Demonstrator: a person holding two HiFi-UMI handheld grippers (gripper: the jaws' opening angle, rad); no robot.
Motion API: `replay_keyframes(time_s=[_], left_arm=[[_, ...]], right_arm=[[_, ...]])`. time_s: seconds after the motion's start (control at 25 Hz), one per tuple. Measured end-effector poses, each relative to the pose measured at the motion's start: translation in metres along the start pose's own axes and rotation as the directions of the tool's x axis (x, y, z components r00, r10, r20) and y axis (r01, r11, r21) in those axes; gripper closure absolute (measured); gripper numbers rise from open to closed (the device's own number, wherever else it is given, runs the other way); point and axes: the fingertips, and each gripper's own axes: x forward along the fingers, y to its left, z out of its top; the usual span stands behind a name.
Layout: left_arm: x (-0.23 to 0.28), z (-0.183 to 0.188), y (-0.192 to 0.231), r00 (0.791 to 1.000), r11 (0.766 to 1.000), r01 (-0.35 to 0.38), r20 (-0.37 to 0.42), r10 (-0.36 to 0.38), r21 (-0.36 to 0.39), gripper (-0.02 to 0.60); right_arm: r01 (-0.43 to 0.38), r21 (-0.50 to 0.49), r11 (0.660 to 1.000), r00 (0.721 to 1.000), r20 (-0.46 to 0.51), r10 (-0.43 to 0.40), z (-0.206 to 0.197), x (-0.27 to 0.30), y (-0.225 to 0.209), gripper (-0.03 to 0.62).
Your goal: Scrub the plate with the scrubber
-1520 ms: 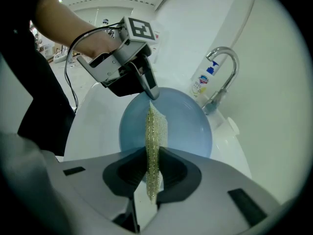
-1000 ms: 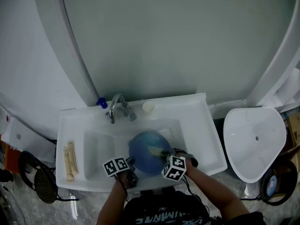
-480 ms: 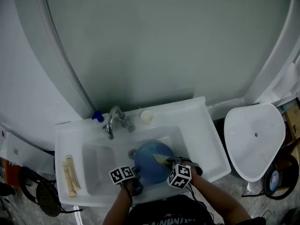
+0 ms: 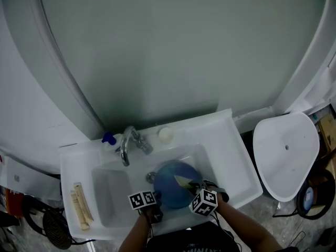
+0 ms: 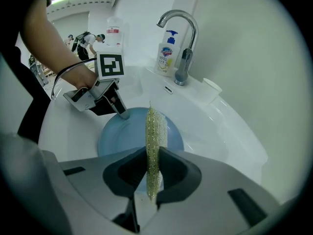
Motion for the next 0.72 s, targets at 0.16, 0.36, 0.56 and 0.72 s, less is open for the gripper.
replay_keyframes(time_s=[0.16,0.36,0.56,0.72], left_arm=[[0.007,-0.009,-0.002,0.998,0.999,0.036,-0.046,-0.034,0.024,0.518],[0.015,-0.018,-0.007,0.993,0.996,0.075,-0.09,-0.07,0.055,0.412],[0.014,-0.02,-0.011,0.992,0.99,0.096,-0.092,-0.087,0.104,0.336],[0.006,-0.015,-0.011,0.994,0.986,0.093,-0.065,-0.085,0.141,0.319]], right_arm=[[0.006,0.015,1.0,1.0,-0.004,-0.006,0.002,0.002,0.001,0.523],[0.009,0.026,1.0,1.0,-0.012,-0.008,0.002,0.004,0.003,0.523],[0.02,0.032,0.999,1.0,-0.015,-0.02,0.005,0.003,0.008,0.523],[0.032,0.044,0.999,0.999,-0.019,-0.031,0.008,0.001,0.012,0.523]])
